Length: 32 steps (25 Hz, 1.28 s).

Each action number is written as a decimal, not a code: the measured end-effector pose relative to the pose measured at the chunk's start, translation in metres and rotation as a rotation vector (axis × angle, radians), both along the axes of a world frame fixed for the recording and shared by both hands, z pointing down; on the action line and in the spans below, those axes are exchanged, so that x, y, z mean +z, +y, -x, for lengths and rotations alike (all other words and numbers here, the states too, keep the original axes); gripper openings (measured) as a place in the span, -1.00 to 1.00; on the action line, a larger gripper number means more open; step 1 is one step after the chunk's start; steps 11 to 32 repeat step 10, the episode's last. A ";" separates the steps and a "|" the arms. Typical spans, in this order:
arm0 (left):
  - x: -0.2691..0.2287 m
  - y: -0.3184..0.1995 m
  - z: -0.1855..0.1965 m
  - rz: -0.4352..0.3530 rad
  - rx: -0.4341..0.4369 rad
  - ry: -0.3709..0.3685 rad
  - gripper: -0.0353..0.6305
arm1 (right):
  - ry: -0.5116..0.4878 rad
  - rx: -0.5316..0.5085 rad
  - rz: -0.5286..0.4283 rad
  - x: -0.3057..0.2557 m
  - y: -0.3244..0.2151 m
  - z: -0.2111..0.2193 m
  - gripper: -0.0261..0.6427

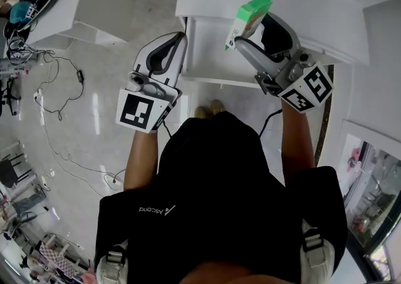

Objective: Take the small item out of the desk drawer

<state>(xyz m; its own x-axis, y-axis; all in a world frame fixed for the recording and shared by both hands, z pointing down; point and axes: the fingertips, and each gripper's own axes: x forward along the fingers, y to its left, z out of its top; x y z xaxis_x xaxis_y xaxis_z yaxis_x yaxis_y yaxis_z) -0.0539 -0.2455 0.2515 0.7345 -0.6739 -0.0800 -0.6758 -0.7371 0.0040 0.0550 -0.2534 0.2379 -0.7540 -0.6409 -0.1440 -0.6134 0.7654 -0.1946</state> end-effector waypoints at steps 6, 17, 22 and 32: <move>-0.003 0.006 -0.034 0.005 -0.015 -0.030 -0.90 | -0.016 0.001 -0.011 -0.013 0.008 -0.037 0.05; 0.000 0.010 -0.035 0.012 -0.016 -0.043 -0.90 | -0.019 -0.002 -0.013 -0.014 0.011 -0.039 0.05; 0.000 0.010 -0.035 0.012 -0.016 -0.043 -0.90 | -0.019 -0.002 -0.013 -0.014 0.011 -0.039 0.05; 0.000 0.010 -0.035 0.012 -0.016 -0.043 -0.90 | -0.019 -0.002 -0.013 -0.014 0.011 -0.039 0.05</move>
